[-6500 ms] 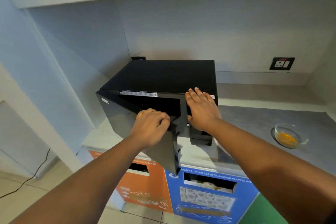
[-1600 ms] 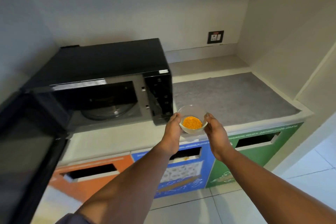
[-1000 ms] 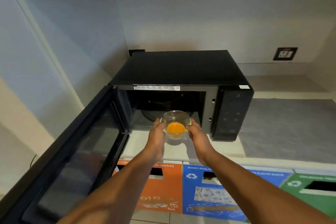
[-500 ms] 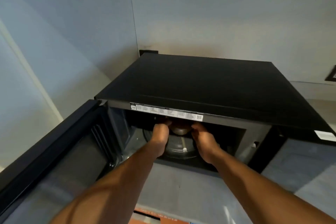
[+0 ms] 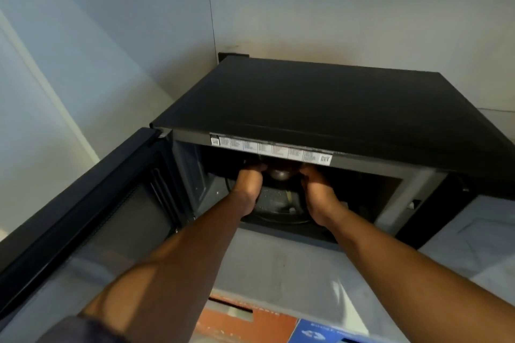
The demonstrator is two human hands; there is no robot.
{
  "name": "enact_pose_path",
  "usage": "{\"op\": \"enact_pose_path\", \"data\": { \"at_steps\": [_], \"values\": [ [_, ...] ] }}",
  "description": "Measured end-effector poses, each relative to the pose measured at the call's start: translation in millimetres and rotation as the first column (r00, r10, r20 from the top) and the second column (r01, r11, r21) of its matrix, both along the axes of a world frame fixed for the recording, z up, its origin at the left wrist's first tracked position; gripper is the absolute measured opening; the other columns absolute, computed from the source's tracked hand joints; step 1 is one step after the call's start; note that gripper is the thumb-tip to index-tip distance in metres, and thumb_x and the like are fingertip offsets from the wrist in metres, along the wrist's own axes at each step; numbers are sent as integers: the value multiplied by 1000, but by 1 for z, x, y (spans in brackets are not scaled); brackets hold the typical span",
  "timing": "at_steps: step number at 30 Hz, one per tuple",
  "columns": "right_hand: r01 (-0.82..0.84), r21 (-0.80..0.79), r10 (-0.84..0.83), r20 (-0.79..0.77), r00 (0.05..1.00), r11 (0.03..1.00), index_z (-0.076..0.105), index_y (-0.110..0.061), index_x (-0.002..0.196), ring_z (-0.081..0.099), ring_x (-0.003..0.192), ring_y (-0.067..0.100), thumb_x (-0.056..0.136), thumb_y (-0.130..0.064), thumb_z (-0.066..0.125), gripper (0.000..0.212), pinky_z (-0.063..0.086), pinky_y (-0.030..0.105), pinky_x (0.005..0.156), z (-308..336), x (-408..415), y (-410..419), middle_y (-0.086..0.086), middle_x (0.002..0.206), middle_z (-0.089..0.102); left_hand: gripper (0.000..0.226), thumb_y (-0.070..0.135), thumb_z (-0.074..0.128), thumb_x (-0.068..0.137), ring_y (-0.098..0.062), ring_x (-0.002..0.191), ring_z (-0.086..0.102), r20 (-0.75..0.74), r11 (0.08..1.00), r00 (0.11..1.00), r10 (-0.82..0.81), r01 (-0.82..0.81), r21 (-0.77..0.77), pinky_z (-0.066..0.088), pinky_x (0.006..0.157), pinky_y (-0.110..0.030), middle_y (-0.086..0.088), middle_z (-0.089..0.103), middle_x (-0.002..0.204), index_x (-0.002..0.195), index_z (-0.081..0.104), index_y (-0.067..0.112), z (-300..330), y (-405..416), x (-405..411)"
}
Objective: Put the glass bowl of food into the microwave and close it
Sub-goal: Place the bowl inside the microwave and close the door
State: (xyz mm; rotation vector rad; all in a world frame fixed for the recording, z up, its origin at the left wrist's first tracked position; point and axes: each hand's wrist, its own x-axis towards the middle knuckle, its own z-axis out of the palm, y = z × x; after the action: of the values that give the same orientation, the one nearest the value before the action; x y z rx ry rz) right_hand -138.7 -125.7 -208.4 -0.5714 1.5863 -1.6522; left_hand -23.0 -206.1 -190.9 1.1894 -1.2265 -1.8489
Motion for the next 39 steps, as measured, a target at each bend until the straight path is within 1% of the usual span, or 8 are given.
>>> {"op": "enact_pose_path", "data": {
  "at_steps": [6, 9, 11, 13, 24, 30, 35, 39],
  "values": [
    [8, -15, -8, 12, 1000, 1000, 69, -18, 86, 64, 93, 25, 85, -23, 53, 16, 49, 37, 82, 0, 18, 35, 6, 91, 70, 17, 10, 48, 93, -35, 114, 63, -12, 997, 1000, -11, 11, -73, 49, 108, -51, -15, 69, 107, 95, 64, 16, -1, 26, 23],
    [28, -20, -29, -76, 997, 999, 57, -18, 84, 53, 80, 16, 90, -13, 49, 11, 42, 32, 74, 1, 33, 53, 1, 83, 56, 23, 13, 49, 87, -35, 127, 57, -23, 988, 1000, -18, 14, -151, 42, 114, -51, -20, 65, 126, 102, 65, 20, -2, 41, 36],
    [-12, -44, 6, -133, 991, 999, 62, -16, 119, 54, 102, 12, 90, -11, 46, 33, 40, 28, 89, 2, 46, 67, 0, 112, 61, 47, 10, 48, 92, -28, 145, 43, -37, 983, 999, -24, 17, -181, 30, 124, -46, -13, 50, 154, 138, 57, 17, -4, 53, 45],
    [-40, -45, 34, -136, 990, 998, 32, -15, 158, 38, 140, 12, 93, -10, 43, 66, 30, 26, 109, -3, 60, 87, -1, 157, 41, 58, 2, 42, 100, -21, 153, 30, -51, 982, 999, -16, 6, -191, 21, 128, -38, -7, 34, 166, 157, 34, 10, -2, 74, 62],
    [-22, -61, 4, -284, 959, 998, 24, -19, 162, 25, 154, 17, 100, -11, 40, 64, 24, 29, 118, 67, 114, 183, 0, 169, 26, 49, 27, 44, 106, -21, 147, 40, 272, 770, 958, 94, 103, -629, 31, 120, -32, -5, 42, 160, 154, 42, 15, 73, 150, 139],
    [2, -7, -5, -453, 891, 1000, 24, -24, 162, 24, 154, 19, 105, -20, 41, 60, 21, 35, 124, 119, 117, 217, -1, 170, 24, 66, 28, 51, 96, -34, 157, 14, 598, 524, 666, 445, 348, -777, 19, 127, -50, -11, 28, 167, 157, 32, 10, 131, 165, 184],
    [152, 198, 37, -715, 698, 968, 17, -21, 163, 8, 158, 22, 104, -29, 42, 64, 14, 45, 127, 135, 90, 236, 1, 173, 7, 86, 45, 49, 93, -42, 157, -6, 854, 660, 282, 438, 545, -518, -1, 126, -55, -17, 2, 172, 162, 11, 11, 159, 162, 217],
    [298, 347, 156, -843, 515, 889, 14, -14, 163, 0, 159, 28, 104, -31, 41, 67, 14, 54, 125, 146, 73, 247, 7, 173, 4, 88, 38, 50, 93, -42, 157, 0, 910, 737, 211, 356, 536, -413, 5, 126, -56, -15, 1, 172, 162, 5, 8, 167, 162, 228]
  ]
}}
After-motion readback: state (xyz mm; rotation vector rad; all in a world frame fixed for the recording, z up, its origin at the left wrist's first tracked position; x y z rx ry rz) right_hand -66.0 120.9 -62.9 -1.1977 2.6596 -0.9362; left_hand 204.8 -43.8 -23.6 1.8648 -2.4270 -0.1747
